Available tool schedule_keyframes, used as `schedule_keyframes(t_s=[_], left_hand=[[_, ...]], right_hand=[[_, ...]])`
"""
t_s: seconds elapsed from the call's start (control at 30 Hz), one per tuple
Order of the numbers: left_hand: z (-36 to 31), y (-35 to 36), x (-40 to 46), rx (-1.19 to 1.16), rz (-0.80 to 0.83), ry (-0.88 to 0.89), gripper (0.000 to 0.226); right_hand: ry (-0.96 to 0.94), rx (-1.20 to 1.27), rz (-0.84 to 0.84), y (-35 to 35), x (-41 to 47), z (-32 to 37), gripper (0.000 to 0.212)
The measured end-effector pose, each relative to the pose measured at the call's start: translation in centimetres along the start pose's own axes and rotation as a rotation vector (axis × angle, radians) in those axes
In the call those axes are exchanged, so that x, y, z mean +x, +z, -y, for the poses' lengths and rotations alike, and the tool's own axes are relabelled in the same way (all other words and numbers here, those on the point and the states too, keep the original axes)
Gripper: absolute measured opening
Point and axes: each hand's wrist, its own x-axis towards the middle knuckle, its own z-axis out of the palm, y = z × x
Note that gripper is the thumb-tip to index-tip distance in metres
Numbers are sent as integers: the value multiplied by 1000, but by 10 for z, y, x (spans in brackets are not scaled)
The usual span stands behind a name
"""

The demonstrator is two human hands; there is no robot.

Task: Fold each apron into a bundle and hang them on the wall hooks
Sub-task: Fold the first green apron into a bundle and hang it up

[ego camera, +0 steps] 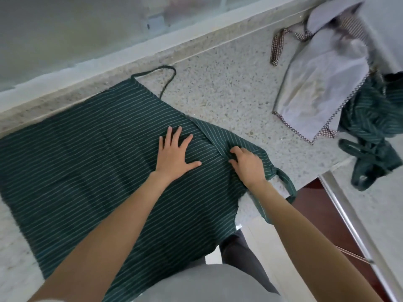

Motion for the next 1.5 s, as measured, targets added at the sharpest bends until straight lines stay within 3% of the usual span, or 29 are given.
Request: schedule_keyframes(t_s=[0.13, 0.23, 0.33, 0.43, 0.53, 0.6, 0.7, 0.77, 0.87, 0.97, 1.1, 1.2, 1.27, 1.33, 1.4, 1.5], left_hand=[[-5, -3, 0, 8, 9, -53, 95], [-14, 1, -3, 22, 2, -100, 99], [-34, 2, -5, 12, -23, -107, 93], [-59, 3, 0, 1, -17, -123, 88], [-77, 10, 6, 7, 62, -181, 95], [-83, 16, 6, 3, 91, -214, 102], [-90, 22, 1, -5, 56, -251, 104], [-98, 25, -2, -5, 29, -261, 103], [-105, 30, -5, -22, 54, -295, 108], [-101, 32, -4, -58, 87, -292, 114], [-97, 34, -4, -113, 49, -245, 103], [-98, 32, -22, -278, -145, -211, 69], [-98, 31, -53, -347, -338, -222, 45], [-96, 37, -91, -356, -473, -260, 30], [-87, 49, -138, -316, -520, -301, 27], [-62, 72, -203, -252, -453, -349, 31]], right_hand=[[-185, 191, 103, -32, 30, -25, 23], [-185, 139, 33, -63, 72, -50, 24], [-199, -48, -13, -84, 122, -67, 26], [-399, -335, -10, -96, 158, -68, 31], [-580, -468, -51, -95, 180, -83, 43], [-594, -410, -123, -91, 180, -97, 52], [-613, -173, -270, -76, 145, -107, 46], [-730, -97, -212, -53, 106, -114, 51], [-881, -257, -29, -20, 65, -140, 78], [-867, -388, 66, -15, 63, -184, 88], [-735, -371, 42, -31, 62, -219, 80], [-722, -146, -95, -38, 37, -191, 59], [-854, -23, -195, -26, 8, -151, 33], [-978, 101, -192, -5, -27, -104, 20], [-1050, 199, -125, 24, -64, -58, 17], [-1092, 226, -16, 65, -111, -13, 18]])
